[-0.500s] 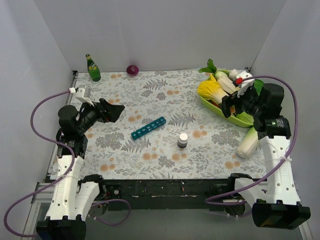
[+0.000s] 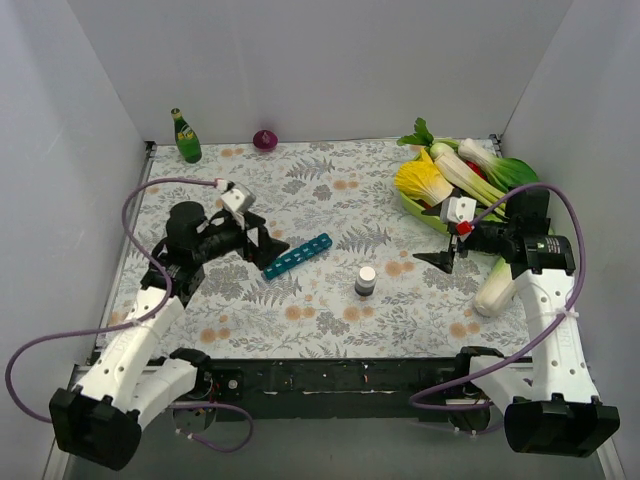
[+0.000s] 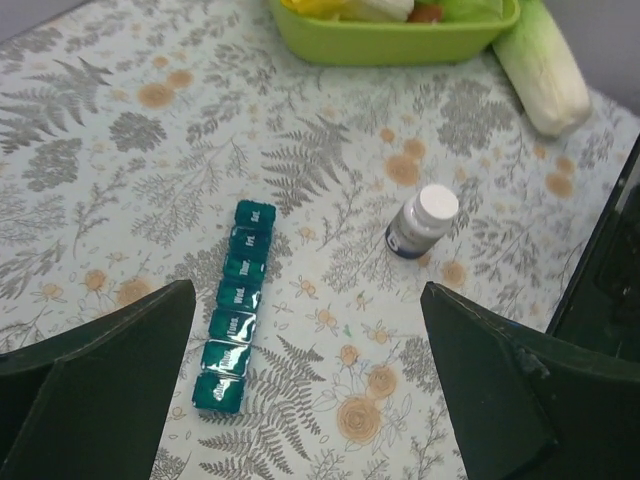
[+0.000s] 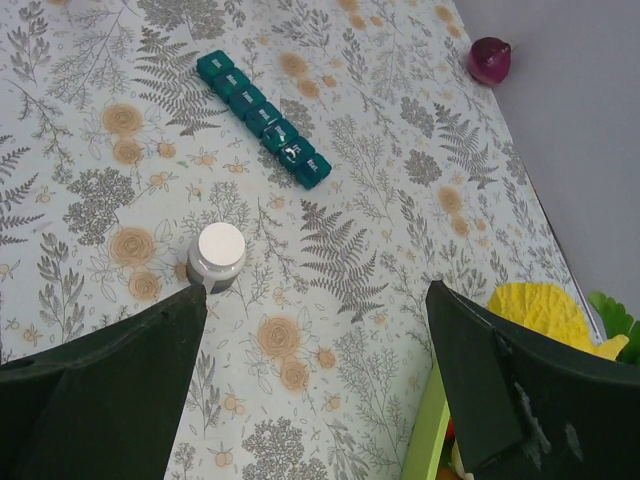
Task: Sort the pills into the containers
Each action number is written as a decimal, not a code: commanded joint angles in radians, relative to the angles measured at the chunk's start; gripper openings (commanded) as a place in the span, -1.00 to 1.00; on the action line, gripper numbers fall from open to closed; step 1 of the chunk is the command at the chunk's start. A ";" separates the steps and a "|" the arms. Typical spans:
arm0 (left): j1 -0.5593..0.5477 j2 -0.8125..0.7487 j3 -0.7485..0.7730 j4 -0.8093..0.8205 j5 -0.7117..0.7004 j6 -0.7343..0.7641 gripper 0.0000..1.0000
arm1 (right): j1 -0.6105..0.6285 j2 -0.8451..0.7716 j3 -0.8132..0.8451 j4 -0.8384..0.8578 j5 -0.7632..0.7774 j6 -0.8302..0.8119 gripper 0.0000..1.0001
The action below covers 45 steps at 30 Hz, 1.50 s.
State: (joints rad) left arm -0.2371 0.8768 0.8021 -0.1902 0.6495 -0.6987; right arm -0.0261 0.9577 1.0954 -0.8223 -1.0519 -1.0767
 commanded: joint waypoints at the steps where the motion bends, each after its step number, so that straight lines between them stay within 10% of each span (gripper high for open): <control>1: -0.135 0.117 -0.040 -0.072 -0.097 0.325 0.96 | -0.001 0.042 0.009 -0.026 -0.099 -0.086 0.96; 17: -0.225 0.623 0.006 0.029 -0.275 0.599 0.93 | 0.008 0.213 -0.031 -0.009 -0.155 -0.192 0.96; 32: -0.258 0.717 -0.026 0.066 -0.321 0.611 -0.44 | 0.227 0.368 0.006 -0.009 -0.034 -0.327 0.90; 45: -0.280 0.559 -0.162 0.115 -0.231 0.614 -0.61 | 0.486 0.780 0.357 0.003 0.047 -0.256 0.74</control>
State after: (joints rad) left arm -0.5121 1.4879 0.6594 -0.0944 0.3820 -0.0990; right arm 0.4175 1.6169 1.3037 -0.8200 -1.0451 -1.3865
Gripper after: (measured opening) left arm 0.429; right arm 0.888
